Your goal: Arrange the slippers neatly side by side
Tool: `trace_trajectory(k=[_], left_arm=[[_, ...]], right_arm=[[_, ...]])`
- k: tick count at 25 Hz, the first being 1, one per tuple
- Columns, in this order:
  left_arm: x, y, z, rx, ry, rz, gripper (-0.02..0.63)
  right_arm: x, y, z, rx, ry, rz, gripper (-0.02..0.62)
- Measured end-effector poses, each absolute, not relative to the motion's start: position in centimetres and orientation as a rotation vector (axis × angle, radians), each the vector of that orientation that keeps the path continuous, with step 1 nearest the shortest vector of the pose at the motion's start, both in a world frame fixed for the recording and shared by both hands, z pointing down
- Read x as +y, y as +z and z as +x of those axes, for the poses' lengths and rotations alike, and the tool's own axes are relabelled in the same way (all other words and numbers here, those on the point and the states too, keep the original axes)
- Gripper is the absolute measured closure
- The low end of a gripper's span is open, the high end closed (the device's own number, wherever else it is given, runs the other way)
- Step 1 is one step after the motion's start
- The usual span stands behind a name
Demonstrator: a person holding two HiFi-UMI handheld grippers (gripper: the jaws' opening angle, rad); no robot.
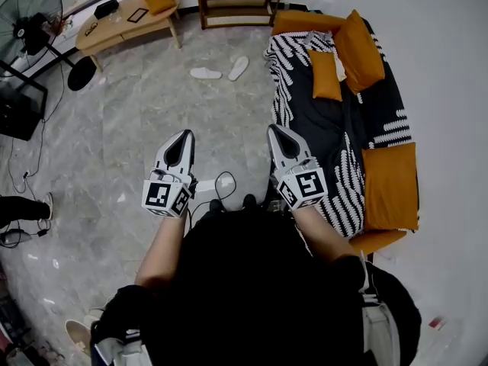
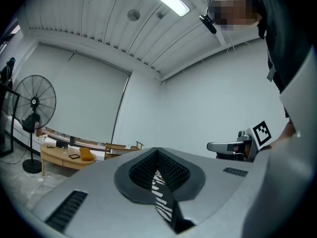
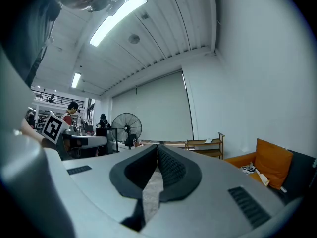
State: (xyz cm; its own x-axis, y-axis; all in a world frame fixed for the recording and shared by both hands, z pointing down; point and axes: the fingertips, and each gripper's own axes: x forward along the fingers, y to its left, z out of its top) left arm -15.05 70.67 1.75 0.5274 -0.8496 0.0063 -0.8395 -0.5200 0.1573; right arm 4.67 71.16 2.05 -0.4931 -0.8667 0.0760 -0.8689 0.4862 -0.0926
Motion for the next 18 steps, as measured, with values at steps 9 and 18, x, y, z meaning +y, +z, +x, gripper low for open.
trace_trajectory(k=[9, 18], left_arm=[[71.2, 1.3, -13.9, -1.473, -0.116, 2.617, 0.591], [71.9, 1.1, -12.4, -1.524, -0.114, 2.593, 0.591]], right_arm=[[71.3, 1.8, 6.8, -2.694, 0.191, 1.623, 0.563], [71.7, 2.2, 8.9, -2.722, 0.214, 1.603, 0.563]])
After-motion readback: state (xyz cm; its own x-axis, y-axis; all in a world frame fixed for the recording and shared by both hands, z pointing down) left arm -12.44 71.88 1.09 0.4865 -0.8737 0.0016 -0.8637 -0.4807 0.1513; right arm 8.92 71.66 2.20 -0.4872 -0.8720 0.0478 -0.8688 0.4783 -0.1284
